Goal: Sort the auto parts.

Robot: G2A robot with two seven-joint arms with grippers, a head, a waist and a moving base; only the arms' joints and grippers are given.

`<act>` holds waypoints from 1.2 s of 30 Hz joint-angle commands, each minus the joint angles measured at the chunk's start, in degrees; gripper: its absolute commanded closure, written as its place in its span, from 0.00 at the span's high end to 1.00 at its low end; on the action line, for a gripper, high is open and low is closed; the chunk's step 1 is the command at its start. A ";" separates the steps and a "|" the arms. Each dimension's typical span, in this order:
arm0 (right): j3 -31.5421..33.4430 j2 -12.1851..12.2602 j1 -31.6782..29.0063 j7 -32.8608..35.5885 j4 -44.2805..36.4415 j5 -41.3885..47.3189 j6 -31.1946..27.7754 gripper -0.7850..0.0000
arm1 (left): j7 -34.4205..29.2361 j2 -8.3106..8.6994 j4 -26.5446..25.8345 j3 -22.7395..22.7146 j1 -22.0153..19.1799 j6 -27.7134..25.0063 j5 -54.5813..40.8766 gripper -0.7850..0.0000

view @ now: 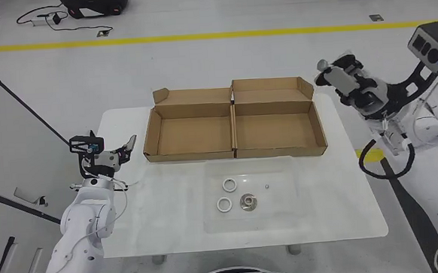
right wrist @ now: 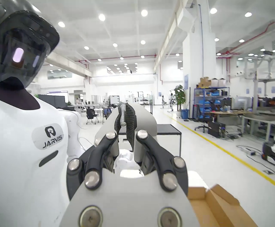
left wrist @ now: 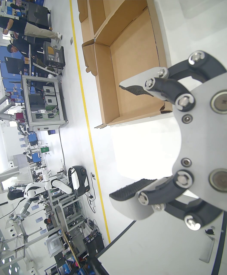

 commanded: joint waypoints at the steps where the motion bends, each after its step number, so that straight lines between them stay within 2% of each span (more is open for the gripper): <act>1: 2.19 0.58 -0.01 4.56 0.83 1.42 1.09 0.00 | 0.00 0.00 0.00 0.00 0.00 0.00 0.00 1.00; 8: 3.92 1.89 4.12 19.19 2.78 1.08 5.08 0.00 | 0.00 0.00 0.00 0.00 0.00 0.00 0.00 1.00; 12: 1.46 2.05 9.27 26.54 5.31 -2.05 6.37 0.00 | 0.00 0.00 0.00 0.00 0.00 0.00 0.00 1.00; 17: -4.35 1.43 17.02 31.71 10.29 -7.01 7.26 0.00 | 0.00 0.00 0.00 0.00 0.00 0.00 0.00 1.00; 25: -16.05 0.38 27.85 32.47 17.03 -20.25 8.02 0.00 | 0.00 0.00 0.00 0.00 0.00 0.00 0.00 1.00; 36: -33.07 -1.03 39.15 31.80 26.70 -35.79 7.35 0.00 | 0.00 0.00 0.00 0.00 0.00 0.00 0.00 1.00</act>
